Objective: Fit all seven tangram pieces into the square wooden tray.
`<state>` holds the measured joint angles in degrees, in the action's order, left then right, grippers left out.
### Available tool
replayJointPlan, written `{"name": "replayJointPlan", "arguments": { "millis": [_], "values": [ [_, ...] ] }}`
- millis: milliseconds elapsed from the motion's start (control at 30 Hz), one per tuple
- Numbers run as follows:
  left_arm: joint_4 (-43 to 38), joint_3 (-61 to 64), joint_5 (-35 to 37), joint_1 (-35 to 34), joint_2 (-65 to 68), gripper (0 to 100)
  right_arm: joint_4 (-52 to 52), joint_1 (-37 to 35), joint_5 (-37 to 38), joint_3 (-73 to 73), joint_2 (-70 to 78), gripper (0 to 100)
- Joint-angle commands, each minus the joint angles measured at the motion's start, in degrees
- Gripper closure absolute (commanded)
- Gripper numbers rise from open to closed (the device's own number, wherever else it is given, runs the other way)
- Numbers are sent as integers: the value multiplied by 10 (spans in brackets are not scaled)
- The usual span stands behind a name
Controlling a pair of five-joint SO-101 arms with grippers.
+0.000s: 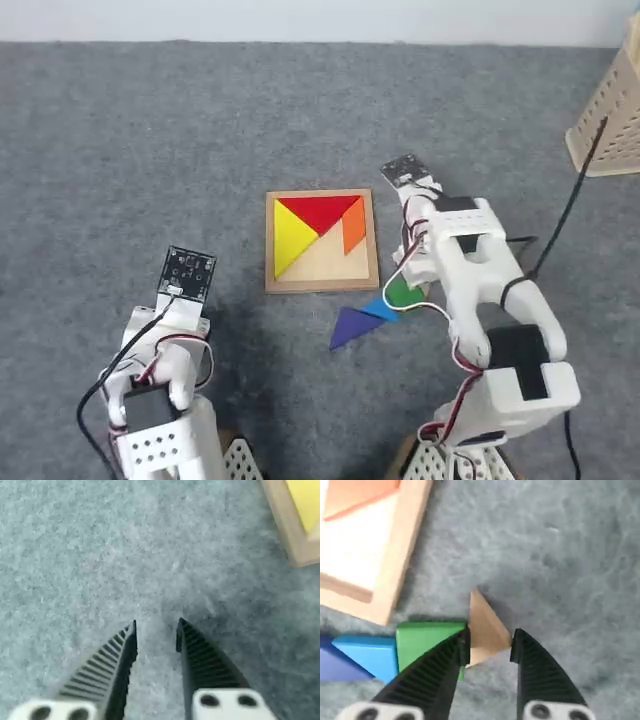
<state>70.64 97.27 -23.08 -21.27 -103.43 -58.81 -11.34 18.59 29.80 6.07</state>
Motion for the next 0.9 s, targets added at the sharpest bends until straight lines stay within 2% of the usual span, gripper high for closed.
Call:
{"name": "replayJointPlan", "arguments": {
  "millis": [0, 500, 600, 733, 867],
  "values": [
    [2, -7, 4, -1, -13, 879, -2, -22, 12, 4, 16, 850],
    [2, -7, 4, -1, -13, 879, -6, -22, 13, 5, 22, 855],
    [2, -7, 4, -1, -13, 879, -2, -17, 11, 4, 19, 907],
    [2, -7, 4, -1, -13, 879, -5, 22, 9, -6, -9, 987],
    [2, -7, 4, -1, -13, 879, -6, 88, -28, -11, -61, 988]
  ]
}}
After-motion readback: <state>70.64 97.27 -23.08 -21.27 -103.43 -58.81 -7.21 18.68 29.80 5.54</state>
